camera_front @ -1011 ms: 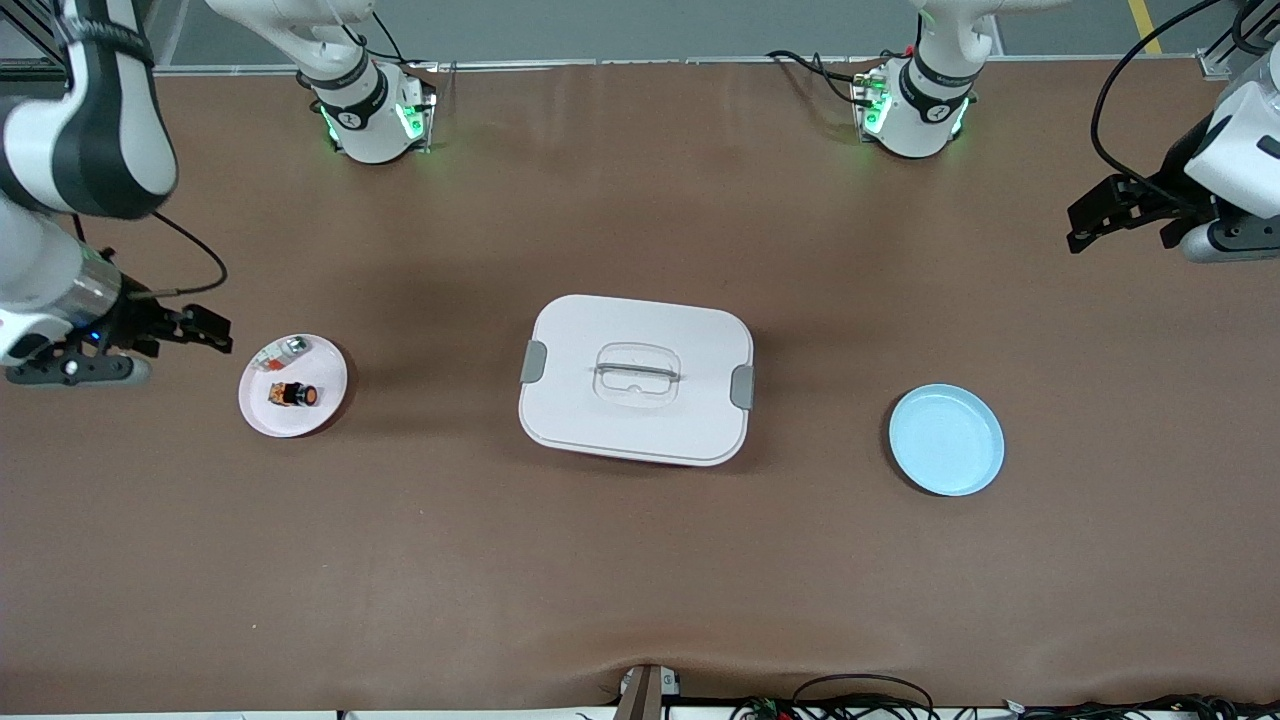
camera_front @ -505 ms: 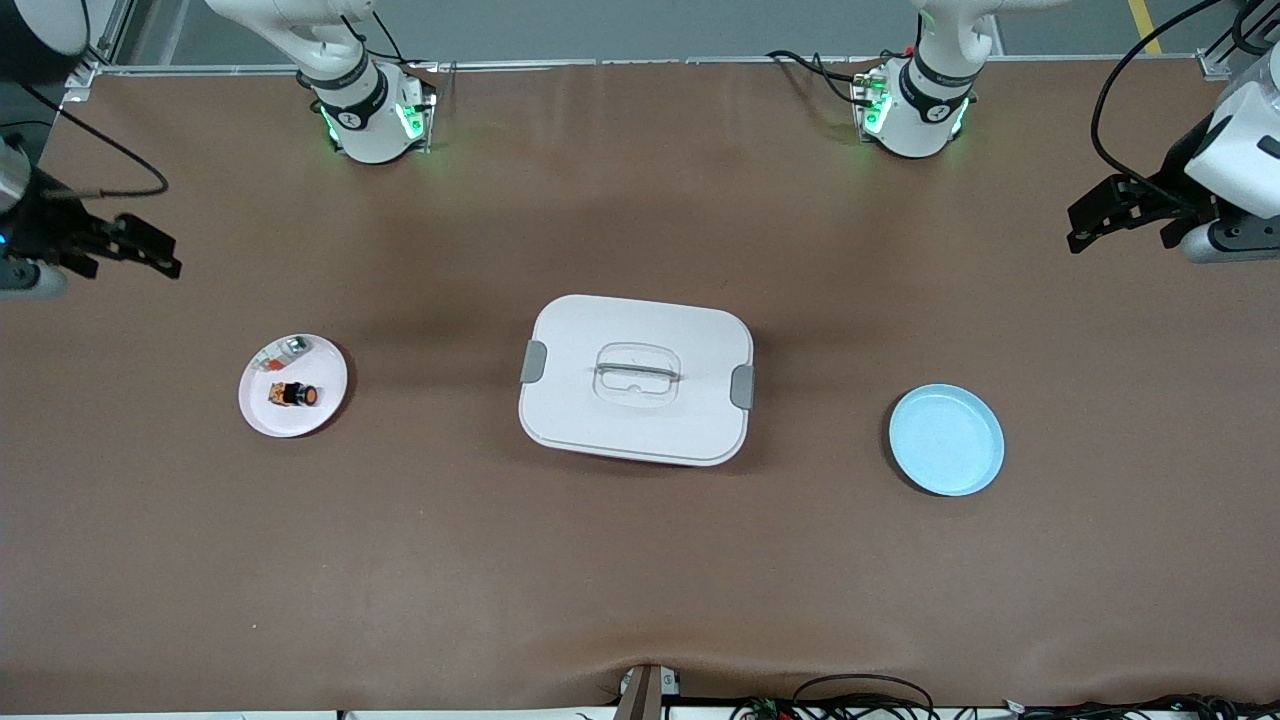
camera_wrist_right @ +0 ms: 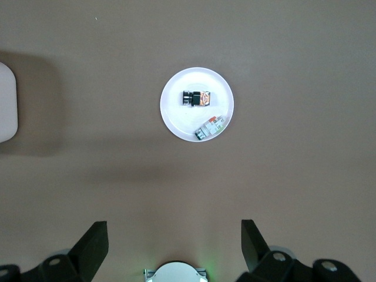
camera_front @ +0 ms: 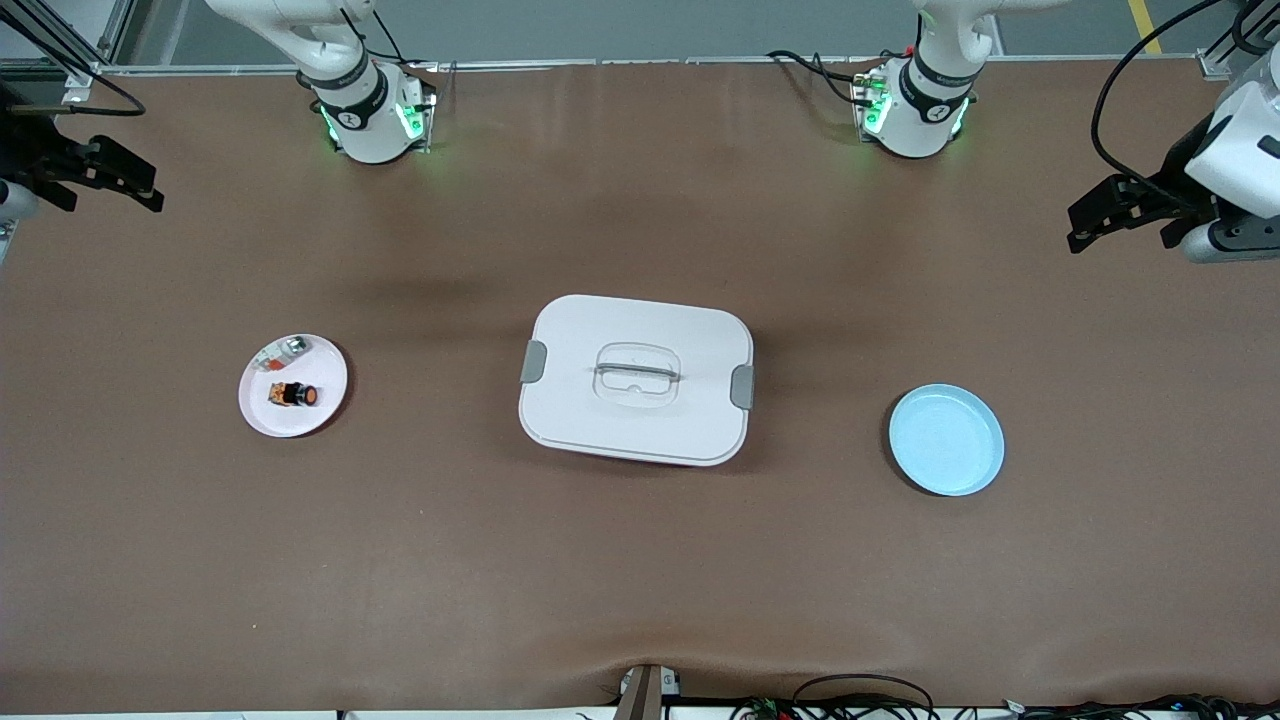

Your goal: Transfer orange switch to right arm and place

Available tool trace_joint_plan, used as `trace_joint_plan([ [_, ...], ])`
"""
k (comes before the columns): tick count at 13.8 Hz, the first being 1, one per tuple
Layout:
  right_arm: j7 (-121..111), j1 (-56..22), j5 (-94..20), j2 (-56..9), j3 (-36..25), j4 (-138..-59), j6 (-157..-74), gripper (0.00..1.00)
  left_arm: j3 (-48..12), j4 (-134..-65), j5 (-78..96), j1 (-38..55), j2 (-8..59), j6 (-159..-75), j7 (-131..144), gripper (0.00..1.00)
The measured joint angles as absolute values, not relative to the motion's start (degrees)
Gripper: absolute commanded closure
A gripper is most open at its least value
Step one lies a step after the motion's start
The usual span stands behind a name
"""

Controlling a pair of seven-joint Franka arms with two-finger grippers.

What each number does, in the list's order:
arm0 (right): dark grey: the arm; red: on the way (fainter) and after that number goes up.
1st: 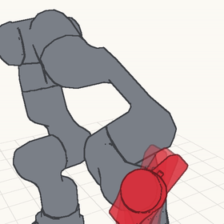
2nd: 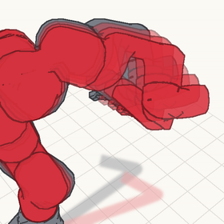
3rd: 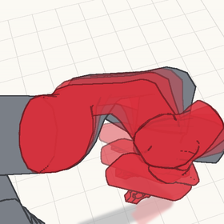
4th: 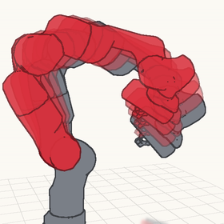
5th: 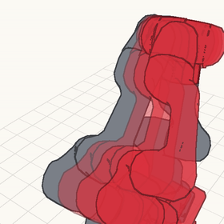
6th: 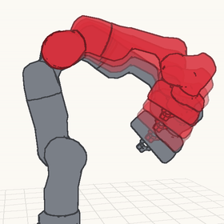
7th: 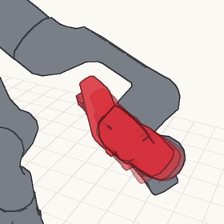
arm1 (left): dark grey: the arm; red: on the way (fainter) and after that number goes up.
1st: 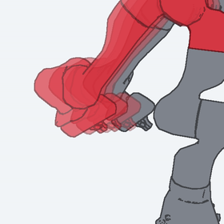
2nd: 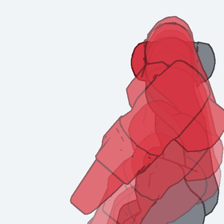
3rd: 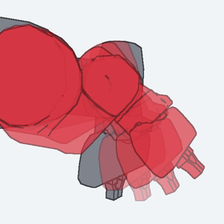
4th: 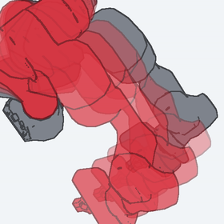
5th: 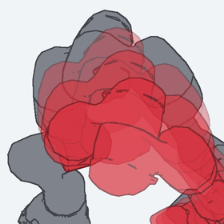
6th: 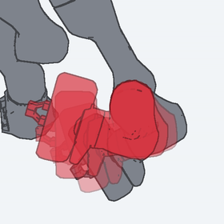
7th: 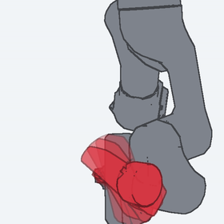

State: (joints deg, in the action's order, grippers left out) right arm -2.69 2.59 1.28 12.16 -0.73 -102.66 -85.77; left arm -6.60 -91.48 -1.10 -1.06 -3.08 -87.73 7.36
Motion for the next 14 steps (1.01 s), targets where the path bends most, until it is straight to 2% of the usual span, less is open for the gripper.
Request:
trace_joint_plan([
  [7, -2.7, 2.6, 1.1, 12.1, -0.8, -99.0, -82.2, 0.00, -6.6, -90.4, -1.1, -1.1, -3.1, -87.7, 7.2, 0.00],
  [14, -2.7, 2.6, 0.9, 11.6, -0.8, -98.1, -82.1, 0.00, -6.6, -90.0, -1.1, -1.1, -3.1, -87.7, 7.2, 0.00],
])
